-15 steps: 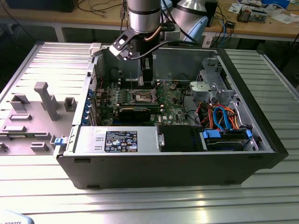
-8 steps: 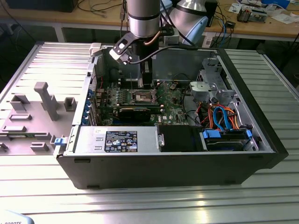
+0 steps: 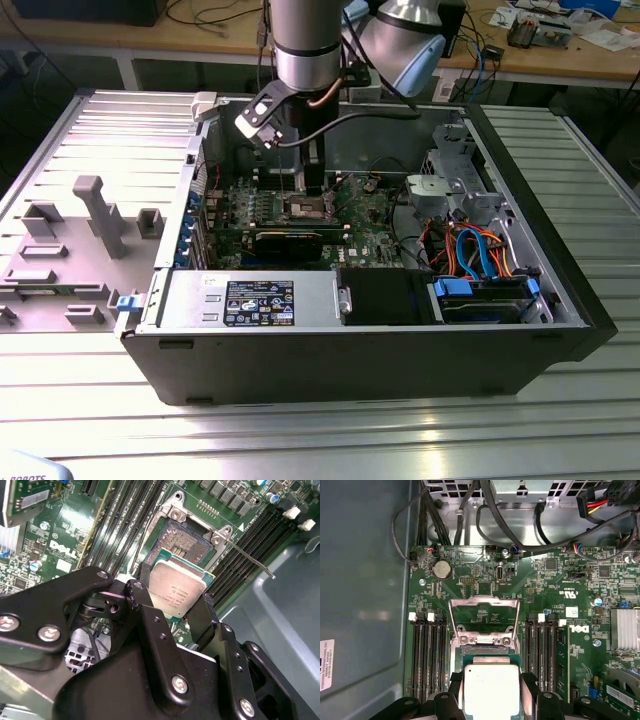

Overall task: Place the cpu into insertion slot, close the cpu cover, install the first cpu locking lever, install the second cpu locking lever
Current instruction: 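Place the cpu into insertion slot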

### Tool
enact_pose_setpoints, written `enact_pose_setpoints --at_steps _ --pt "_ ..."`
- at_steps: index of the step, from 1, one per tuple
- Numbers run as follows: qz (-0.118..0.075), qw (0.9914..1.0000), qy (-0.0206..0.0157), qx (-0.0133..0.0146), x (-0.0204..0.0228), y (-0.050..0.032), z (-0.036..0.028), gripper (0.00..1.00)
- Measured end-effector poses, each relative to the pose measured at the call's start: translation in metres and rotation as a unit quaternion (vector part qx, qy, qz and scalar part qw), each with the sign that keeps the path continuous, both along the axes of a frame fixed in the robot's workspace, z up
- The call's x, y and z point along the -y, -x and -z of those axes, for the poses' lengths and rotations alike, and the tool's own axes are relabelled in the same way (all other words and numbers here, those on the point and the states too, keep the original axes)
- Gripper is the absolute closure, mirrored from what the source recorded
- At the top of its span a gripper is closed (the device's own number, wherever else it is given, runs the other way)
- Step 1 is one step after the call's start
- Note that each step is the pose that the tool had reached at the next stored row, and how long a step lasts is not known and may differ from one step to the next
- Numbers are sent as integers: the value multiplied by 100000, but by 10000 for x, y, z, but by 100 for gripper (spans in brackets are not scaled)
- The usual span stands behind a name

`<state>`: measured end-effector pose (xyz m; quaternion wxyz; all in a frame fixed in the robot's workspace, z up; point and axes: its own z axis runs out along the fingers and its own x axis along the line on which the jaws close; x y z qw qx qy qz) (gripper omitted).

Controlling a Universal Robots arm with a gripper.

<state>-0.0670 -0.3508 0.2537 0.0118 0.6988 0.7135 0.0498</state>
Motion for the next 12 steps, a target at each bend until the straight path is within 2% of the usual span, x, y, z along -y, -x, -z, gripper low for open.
enact_pose_setpoints --at_steps 1,6,8,12 --pt "-2 100000 -212 3 0 0 40 46" --pt "-1 99997 -825 2 0 0 111 46" --pt "2 99991 -1337 2 0 12 174 46" --pt "3 99990 -1437 1 0 27 275 46"
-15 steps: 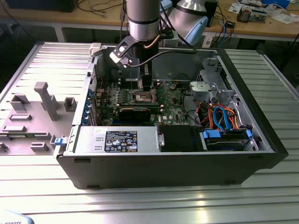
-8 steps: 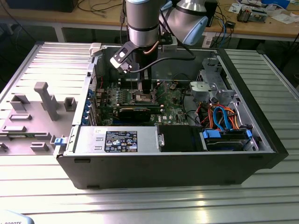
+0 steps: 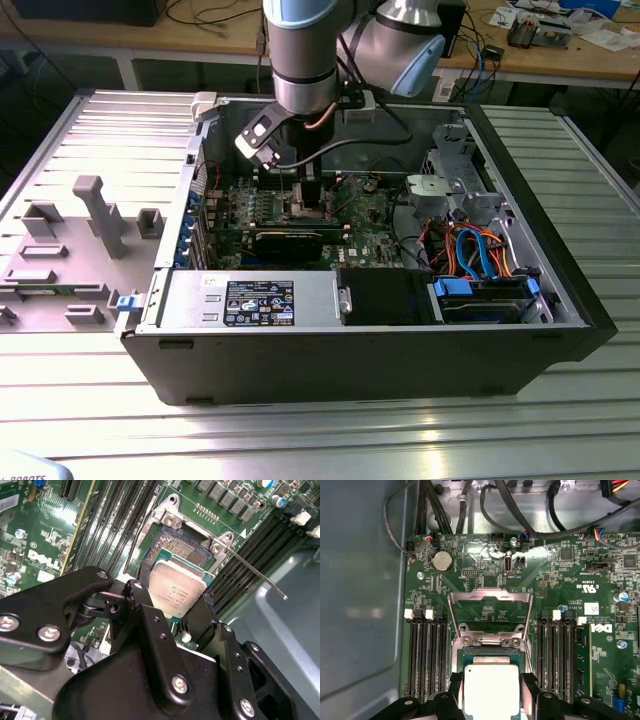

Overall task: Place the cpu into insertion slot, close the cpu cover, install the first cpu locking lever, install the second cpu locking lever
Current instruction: 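Place the cpu into insertion slot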

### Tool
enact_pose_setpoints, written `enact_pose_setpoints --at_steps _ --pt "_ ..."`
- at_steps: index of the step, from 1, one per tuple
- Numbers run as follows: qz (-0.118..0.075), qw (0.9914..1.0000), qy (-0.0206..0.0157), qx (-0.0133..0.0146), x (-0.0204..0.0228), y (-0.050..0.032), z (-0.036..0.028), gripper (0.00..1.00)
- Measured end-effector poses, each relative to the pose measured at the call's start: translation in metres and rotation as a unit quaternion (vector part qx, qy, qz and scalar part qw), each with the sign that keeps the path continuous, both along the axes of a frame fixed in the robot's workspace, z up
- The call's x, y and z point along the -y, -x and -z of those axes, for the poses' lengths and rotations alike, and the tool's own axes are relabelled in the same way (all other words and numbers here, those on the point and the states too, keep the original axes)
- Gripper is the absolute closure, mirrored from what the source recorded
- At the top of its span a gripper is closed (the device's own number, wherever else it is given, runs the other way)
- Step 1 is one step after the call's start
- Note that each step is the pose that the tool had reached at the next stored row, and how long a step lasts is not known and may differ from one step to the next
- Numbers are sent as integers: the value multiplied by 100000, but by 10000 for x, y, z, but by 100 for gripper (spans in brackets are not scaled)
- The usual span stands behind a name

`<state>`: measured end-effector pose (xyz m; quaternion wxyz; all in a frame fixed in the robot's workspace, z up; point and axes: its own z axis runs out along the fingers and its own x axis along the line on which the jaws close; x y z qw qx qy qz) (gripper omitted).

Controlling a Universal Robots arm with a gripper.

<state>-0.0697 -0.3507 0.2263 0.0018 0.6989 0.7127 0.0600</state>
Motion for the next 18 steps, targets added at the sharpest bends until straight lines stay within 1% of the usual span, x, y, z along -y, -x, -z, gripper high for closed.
enact_pose_setpoints --at_steps 3,4,6,8,9,11,16,18 --pt "-5 100000 -7 8 -1 16 66 46" --pt "-6 100000 41 0 -2 22 84 46" --pt "-2 99998 691 1 -13 26 116 46" --pt "94 99995 985 0 -15 26 148 46" --pt "379 99994 1034 -3 -16 26 160 46" --pt "510 99992 1149 -3 -18 27 176 46" --pt "793 99988 1295 -3 -18 26 184 46" --pt "824 99984 1593 -5 -19 27 189 46"
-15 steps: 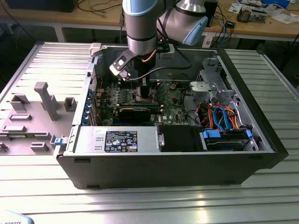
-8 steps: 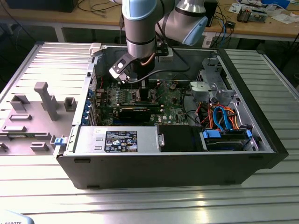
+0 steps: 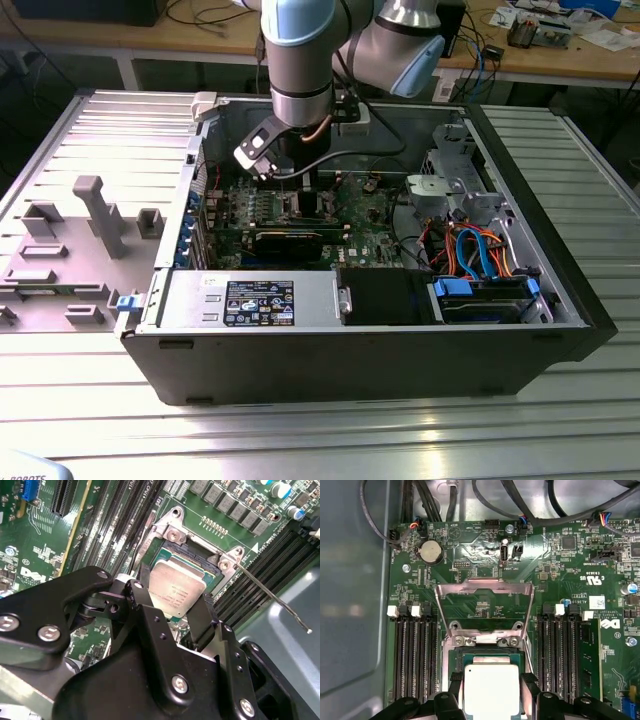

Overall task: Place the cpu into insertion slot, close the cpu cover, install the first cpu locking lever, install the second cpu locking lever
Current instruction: 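Place the cpu into insertion slot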

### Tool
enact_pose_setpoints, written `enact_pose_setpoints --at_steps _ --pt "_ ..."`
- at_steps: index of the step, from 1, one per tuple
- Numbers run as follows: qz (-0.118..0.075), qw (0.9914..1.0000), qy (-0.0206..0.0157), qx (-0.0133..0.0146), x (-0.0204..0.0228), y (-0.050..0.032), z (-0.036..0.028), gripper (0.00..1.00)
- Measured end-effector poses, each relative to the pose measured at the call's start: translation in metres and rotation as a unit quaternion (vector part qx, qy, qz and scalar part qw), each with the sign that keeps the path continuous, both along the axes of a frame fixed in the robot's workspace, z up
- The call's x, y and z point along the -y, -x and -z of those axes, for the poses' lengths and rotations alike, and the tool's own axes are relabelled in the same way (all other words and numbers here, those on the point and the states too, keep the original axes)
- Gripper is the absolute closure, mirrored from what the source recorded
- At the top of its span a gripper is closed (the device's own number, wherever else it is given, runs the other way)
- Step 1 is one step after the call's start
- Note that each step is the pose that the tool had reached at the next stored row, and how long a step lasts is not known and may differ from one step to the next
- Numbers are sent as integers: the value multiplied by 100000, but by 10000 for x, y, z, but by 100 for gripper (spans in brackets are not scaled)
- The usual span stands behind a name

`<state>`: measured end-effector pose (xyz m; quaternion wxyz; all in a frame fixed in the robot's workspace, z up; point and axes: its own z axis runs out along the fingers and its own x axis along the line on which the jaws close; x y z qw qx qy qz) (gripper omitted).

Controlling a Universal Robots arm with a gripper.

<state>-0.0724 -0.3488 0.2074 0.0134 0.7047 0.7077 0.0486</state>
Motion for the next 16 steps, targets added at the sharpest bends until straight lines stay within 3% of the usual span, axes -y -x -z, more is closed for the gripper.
enact_pose_setpoints --at_steps 4,7,10,12,14,16 --pt "-2 99999 521 1 -12 0 11 46" --pt "-6 99998 554 0 -18 -1 10 46" --pt "2 99998 572 -4 -73 -1 10 46" --pt "84 99995 1008 -10 -103 -1 14 46" --pt "145 99982 1918 -11 -121 0 17 46" --pt "155 99980 2011 -13 -121 0 20 46"
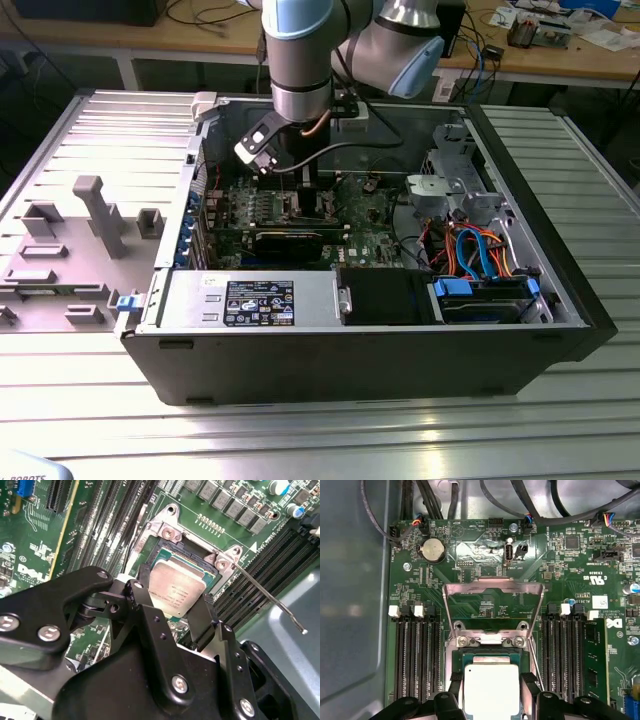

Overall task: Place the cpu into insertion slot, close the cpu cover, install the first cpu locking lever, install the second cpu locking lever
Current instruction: 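Place the cpu into insertion slot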

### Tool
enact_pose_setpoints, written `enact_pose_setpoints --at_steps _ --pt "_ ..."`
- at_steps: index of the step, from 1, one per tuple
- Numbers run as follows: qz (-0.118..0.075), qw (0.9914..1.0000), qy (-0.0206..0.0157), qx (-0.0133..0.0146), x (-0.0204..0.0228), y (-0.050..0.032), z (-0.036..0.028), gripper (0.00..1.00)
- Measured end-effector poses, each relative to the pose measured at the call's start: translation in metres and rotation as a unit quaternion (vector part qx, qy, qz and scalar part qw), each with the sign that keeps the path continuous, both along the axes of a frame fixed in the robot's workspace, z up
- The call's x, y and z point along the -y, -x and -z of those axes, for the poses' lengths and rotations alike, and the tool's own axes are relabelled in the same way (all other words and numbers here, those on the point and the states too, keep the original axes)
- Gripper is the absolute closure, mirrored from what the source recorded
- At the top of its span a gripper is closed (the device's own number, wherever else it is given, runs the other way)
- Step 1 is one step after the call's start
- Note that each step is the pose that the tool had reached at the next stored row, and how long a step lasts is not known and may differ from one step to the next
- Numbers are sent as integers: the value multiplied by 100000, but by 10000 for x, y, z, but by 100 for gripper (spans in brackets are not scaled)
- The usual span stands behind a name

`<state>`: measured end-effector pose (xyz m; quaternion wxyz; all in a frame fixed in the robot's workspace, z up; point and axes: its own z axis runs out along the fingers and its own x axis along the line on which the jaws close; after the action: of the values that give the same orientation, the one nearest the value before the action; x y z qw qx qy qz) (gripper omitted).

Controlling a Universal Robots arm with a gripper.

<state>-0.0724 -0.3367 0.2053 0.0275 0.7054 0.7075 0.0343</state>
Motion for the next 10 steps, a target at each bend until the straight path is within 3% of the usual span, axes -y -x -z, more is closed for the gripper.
enact_pose_setpoints --at_steps 10 --pt "28 100000 -5 -24 0 0 81 46"
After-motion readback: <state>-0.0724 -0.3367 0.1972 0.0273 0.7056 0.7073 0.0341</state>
